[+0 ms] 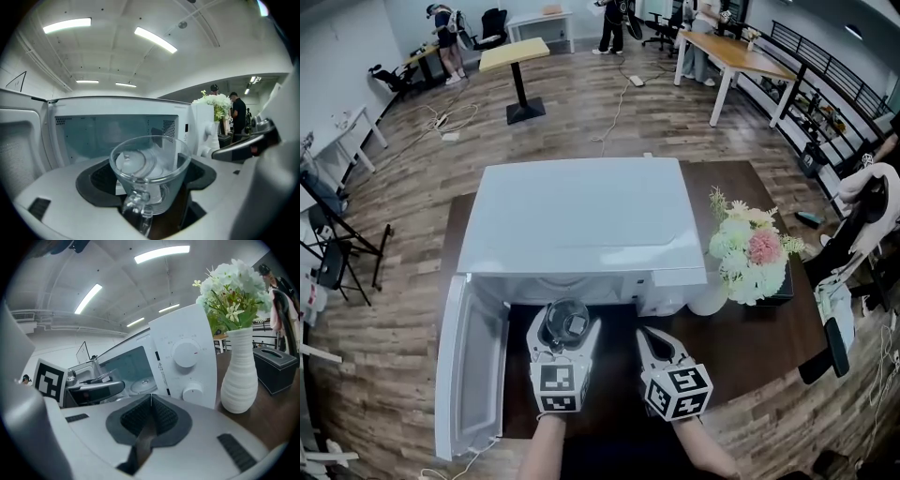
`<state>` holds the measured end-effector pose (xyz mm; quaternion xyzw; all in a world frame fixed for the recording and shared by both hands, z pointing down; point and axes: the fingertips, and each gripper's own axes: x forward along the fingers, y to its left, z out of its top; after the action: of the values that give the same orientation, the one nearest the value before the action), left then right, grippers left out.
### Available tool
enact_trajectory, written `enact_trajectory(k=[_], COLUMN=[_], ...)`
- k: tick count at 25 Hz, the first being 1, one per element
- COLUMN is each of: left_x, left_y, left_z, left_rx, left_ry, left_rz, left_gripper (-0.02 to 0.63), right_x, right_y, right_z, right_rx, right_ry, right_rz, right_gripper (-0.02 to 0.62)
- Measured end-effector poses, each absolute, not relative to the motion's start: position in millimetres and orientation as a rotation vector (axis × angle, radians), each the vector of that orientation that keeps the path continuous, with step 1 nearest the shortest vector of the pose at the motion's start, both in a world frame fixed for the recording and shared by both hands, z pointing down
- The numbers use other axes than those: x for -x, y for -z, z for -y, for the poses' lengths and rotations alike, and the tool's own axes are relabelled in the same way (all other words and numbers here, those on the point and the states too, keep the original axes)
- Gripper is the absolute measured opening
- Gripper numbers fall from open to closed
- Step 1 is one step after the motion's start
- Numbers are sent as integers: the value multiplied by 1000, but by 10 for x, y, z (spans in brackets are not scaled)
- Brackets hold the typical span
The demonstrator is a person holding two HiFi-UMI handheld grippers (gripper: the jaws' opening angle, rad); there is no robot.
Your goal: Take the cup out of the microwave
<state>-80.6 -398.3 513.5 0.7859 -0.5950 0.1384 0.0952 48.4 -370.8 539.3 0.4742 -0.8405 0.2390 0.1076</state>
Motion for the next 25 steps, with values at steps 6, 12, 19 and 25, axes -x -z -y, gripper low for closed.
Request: enact_trajectory(k=[6, 12, 19, 25], left_x=[831, 881, 999, 1079], left_y=[-5092, -5043, -4965, -4962], left_z=[3686, 3389, 3066, 2938], left_rx=[-2336, -2334, -2288, -2275], left_ry=[-383, -372, -338, -343], left_rz=[1739, 1719, 1741, 1757], left_gripper=[394, 394, 394, 394], right_x=[-495, -553, -684, -698], right_y=[-5319, -5187, -5008, -4964], right_z=[3624, 3486, 3304, 3123], right_rx=[-1426, -1464, -1504, -1513], right_ry=[-630, -604, -489, -491], right_rz=[2467, 2484, 2484, 2473], right_gripper=[-6, -6, -6, -6])
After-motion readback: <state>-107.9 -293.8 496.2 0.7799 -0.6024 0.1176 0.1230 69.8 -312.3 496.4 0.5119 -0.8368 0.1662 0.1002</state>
